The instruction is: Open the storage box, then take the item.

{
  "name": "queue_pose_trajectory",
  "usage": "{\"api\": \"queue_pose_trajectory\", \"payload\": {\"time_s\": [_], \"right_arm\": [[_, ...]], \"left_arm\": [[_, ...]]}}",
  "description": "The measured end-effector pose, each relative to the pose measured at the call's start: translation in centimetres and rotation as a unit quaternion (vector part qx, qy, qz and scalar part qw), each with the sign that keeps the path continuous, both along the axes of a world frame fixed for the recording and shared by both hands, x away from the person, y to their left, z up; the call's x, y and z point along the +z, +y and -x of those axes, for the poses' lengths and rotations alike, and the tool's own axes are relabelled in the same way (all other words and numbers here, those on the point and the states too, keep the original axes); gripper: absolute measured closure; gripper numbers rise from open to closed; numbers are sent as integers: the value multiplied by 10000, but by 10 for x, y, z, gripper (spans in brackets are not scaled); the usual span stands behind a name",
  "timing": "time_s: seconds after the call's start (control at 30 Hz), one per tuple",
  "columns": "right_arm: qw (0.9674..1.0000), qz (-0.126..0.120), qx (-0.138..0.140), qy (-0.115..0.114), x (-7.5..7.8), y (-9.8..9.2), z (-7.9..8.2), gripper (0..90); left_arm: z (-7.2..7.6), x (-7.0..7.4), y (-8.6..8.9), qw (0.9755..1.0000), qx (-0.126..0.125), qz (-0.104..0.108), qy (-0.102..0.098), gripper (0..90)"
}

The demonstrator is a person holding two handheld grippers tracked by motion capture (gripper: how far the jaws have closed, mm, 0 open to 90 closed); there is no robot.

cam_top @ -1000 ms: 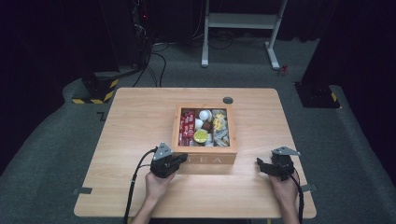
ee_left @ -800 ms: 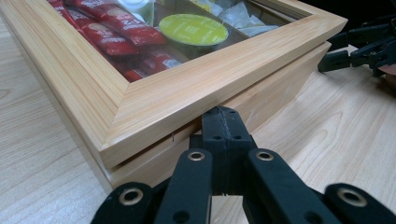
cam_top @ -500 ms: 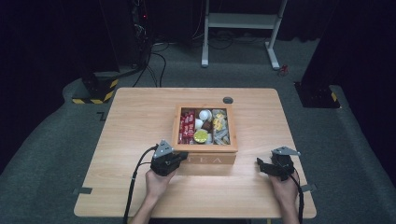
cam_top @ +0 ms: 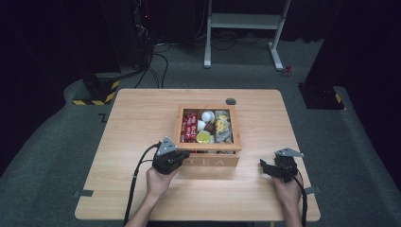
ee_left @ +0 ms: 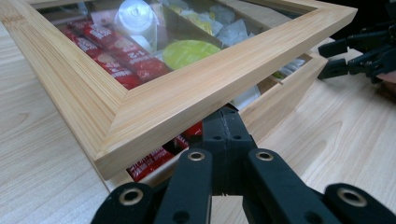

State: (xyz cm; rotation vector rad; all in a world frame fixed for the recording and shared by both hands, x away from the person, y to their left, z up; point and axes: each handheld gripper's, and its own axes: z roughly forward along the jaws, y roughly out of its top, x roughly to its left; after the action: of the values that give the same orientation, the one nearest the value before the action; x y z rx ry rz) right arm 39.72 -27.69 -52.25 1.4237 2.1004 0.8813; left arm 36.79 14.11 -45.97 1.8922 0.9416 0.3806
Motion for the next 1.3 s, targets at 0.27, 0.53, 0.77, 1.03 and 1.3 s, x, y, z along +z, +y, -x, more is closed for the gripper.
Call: {"api": "queue_pose_trajectory", "payload": {"time_s": [0.27,0.53,0.77,1.03,1.3], "right_arm": [[10000,3,4,0,0,0,0,269],[10000,0,6,1,0,0,0,269],[10000,-5,6,1,0,0,1,268],[10000,4,-19,-1,0,1,-1,267],[10000,9,-11,-18,0,1,-1,267]], "left_arm": [[-4,-1,-3,9999,80,3,-115,900],[-7,8,-3,9998,56,34,-176,900],[-11,10,-2,9998,28,172,-129,900],[-15,13,-3,9997,13,171,-181,900],[-18,18,-3,9994,-47,270,-228,900]]}}
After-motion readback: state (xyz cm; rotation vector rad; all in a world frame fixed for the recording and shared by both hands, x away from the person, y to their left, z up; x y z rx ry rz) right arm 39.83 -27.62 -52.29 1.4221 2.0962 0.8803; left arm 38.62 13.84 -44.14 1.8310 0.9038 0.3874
